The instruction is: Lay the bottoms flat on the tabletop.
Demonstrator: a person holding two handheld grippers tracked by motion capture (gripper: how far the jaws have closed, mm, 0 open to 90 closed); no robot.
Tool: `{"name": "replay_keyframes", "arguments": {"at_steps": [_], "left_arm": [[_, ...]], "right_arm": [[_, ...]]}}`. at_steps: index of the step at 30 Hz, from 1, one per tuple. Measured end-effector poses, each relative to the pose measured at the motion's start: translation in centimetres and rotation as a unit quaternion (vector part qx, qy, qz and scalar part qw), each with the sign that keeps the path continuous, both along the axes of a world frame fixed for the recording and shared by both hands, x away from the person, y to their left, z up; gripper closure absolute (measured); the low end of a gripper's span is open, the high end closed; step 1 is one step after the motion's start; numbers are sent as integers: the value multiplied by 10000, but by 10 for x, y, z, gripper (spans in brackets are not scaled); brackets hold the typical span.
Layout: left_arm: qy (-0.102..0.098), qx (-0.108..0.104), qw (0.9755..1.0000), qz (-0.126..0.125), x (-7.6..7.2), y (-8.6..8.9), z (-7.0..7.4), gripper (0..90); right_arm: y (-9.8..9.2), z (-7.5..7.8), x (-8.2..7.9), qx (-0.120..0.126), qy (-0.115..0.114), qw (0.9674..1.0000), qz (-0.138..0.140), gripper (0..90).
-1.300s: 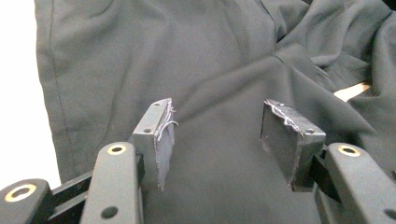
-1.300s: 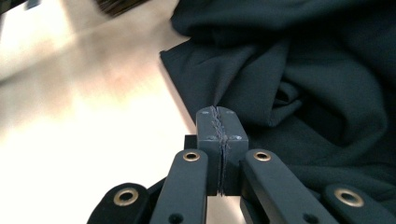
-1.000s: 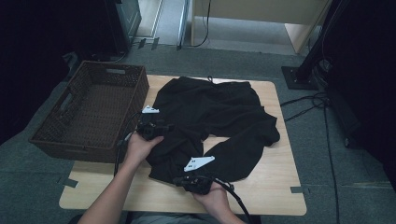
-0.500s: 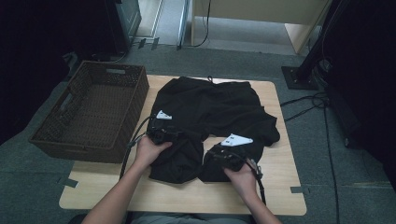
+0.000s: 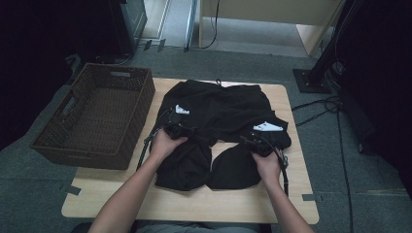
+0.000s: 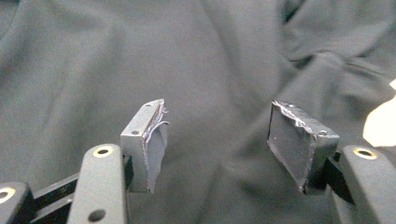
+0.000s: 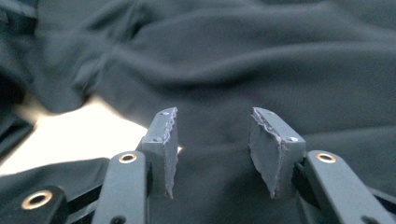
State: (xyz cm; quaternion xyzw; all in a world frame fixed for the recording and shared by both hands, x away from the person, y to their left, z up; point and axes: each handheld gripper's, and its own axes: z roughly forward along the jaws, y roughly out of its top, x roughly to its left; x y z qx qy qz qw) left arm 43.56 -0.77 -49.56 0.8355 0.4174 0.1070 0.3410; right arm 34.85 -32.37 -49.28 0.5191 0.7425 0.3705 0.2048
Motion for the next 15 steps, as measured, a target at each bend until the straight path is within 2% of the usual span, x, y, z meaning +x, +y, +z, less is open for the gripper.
{"name": "replay_keyframes", "arguments": {"at_steps": [2, 5, 7, 9, 12, 15], "left_arm": [[36, 104, 9999, 37, 6, -2, -3, 365], [4, 306, 9995, 32, 10, -4, -8, 362], [-8, 273, 9996, 15, 10, -3, -9, 358], [-38, 247, 9997, 30, 10, -2, -9, 365], [-312, 454, 9984, 88, 5, -4, -12, 432], [-420, 353, 9984, 152, 1, 0, -13, 528]], "right_arm": [[-5, 2, 6, 22, -104, 9999, -63, 512], [-15, -2, 17, -139, -46, 9996, -249, 505], [-21, -8, 23, -64, 42, 9993, -371, 499], [-25, -13, 26, -159, 79, 9988, -454, 501], [-26, -19, 29, -323, 145, 9982, -483, 499], [-24, -23, 29, -378, 223, 9979, -479, 495]]}}
